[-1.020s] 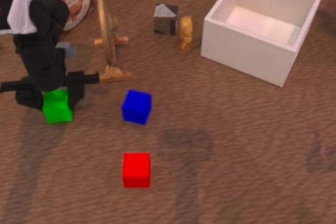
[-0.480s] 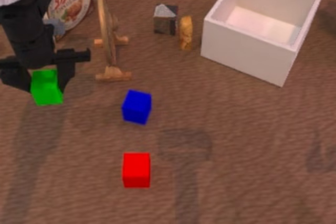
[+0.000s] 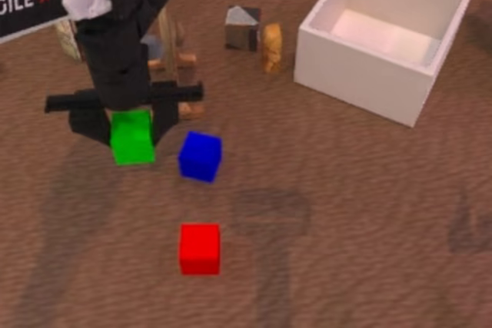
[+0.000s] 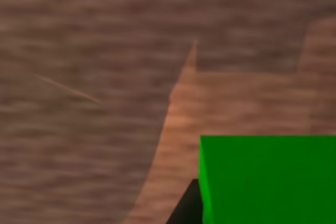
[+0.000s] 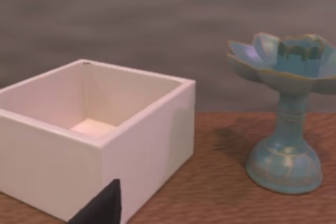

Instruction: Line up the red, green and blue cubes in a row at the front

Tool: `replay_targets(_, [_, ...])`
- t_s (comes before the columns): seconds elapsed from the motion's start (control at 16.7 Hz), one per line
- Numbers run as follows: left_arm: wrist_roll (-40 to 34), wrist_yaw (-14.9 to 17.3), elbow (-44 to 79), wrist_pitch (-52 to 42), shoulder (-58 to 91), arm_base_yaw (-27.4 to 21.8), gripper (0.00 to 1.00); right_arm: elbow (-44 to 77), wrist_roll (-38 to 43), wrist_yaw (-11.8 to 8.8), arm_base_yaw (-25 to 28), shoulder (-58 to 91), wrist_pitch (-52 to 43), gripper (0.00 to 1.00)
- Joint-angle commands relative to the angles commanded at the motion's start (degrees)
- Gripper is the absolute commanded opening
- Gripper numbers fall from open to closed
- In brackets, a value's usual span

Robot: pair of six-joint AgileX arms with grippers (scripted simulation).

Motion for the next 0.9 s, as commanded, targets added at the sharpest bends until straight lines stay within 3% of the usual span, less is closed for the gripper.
replay_targets(0.3, [-14.1, 0.0, 1.4, -1.9, -0.4, -17.8, 0.0, 0.0, 0.0, 0.0, 0.0, 0.0, 0.0, 1.0])
replay_targets(0.48, [-20.5, 0.0, 1.8, -2.5, -1.1, -24.9, 0.0, 0.0, 0.0, 0.0, 0.0, 0.0, 0.0, 1.0])
replay_targets(0.9, [-22.1, 0.0, 1.6, -2.3, -1.1, -26.6, 0.0, 0.0, 0.0, 0.0, 0.0, 0.0, 0.0, 1.0])
